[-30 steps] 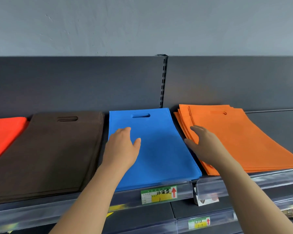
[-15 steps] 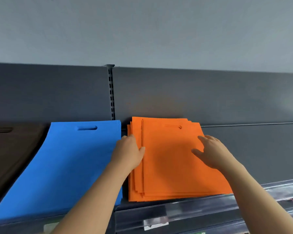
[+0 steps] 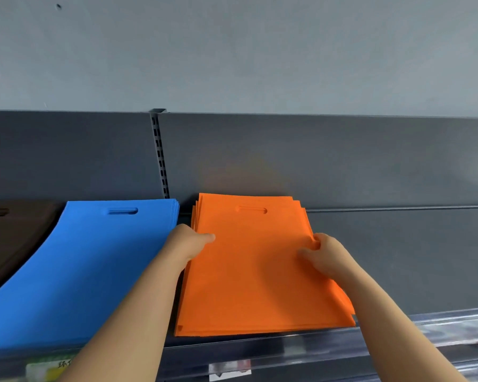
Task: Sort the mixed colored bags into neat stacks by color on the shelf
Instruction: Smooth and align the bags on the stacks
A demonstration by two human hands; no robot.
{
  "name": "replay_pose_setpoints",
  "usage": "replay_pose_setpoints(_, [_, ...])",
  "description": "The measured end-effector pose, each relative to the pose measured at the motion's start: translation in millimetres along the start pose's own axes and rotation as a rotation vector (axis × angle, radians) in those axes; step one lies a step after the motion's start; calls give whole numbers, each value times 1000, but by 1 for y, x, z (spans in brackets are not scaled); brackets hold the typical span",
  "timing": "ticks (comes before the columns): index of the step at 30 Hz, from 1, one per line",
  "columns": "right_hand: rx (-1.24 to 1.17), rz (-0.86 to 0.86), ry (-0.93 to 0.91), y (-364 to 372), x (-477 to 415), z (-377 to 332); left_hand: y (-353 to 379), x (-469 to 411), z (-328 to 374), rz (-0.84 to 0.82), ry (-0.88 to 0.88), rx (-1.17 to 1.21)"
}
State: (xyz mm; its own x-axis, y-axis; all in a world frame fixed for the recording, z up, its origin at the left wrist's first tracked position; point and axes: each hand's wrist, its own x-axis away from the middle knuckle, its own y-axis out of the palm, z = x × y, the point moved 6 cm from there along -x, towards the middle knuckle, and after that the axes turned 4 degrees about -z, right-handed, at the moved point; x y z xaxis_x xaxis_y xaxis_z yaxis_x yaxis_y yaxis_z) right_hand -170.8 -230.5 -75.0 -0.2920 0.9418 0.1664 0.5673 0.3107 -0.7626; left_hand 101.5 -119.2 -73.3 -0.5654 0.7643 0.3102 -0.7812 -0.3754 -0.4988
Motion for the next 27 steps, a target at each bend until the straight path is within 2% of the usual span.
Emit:
replay_pose_setpoints(4, [-270, -5, 131, 2, -3, 3, 7, -2, 7, -53, -34, 226])
replay_pose_setpoints(8, [-459, -15, 202, 5, -3, 10, 8, 5, 11, -15, 14, 322])
replay_pose_setpoints(10, [-549, 20, 137, 0, -1, 5, 2, 12, 17, -12, 113, 364])
replay_pose_setpoints(15, [-696, 237, -187, -49, 15, -26, -32, 42, 59, 12, 438, 429])
replay_pose_setpoints(19, [-702, 317, -320, -85, 27, -46, -57, 68, 91, 158, 630, 334])
replay_pose_setpoints(22, [-702, 328, -378, -84, 36, -61, -49, 82, 97, 196, 655, 175])
replay_pose_setpoints(27, [-698, 388, -394, -79, 47, -64, -44, 86, 93, 220, 657, 125])
